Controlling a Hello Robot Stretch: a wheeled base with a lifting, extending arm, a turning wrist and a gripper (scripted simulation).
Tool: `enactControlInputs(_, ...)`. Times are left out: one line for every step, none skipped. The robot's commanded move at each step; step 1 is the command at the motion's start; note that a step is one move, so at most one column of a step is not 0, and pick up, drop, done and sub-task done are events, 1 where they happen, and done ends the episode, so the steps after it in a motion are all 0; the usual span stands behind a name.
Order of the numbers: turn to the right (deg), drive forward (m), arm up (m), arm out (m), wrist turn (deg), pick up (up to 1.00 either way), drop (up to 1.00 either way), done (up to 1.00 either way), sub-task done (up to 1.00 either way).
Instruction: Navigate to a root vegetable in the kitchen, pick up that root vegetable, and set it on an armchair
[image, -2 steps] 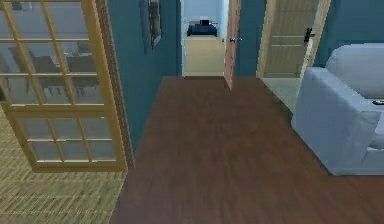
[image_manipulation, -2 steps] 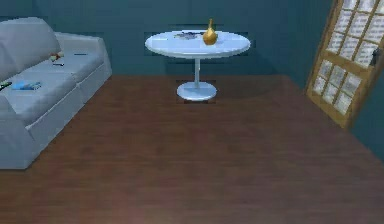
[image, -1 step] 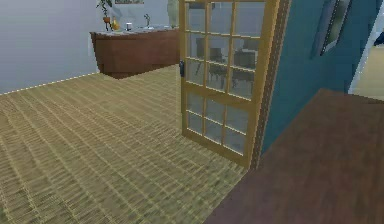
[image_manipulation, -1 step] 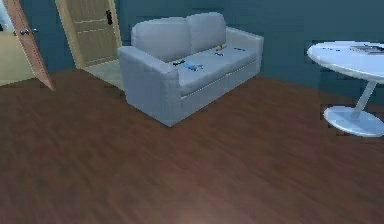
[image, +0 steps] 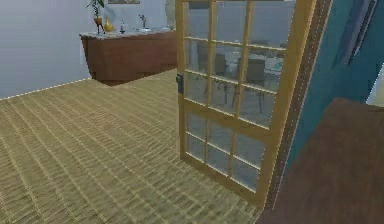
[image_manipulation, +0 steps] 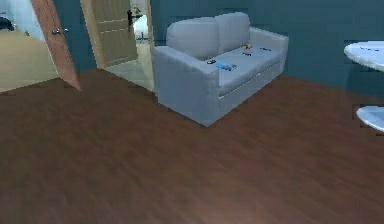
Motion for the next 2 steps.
enactControlInputs(-27.0, 0.0, 0.0, 0.0, 0.0, 0.0, 0.0, 0.0, 0.0)
enactControlInputs(0.0, 1.0, 0.0, 0.0, 0.0, 0.0, 0.0, 0.0, 0.0)
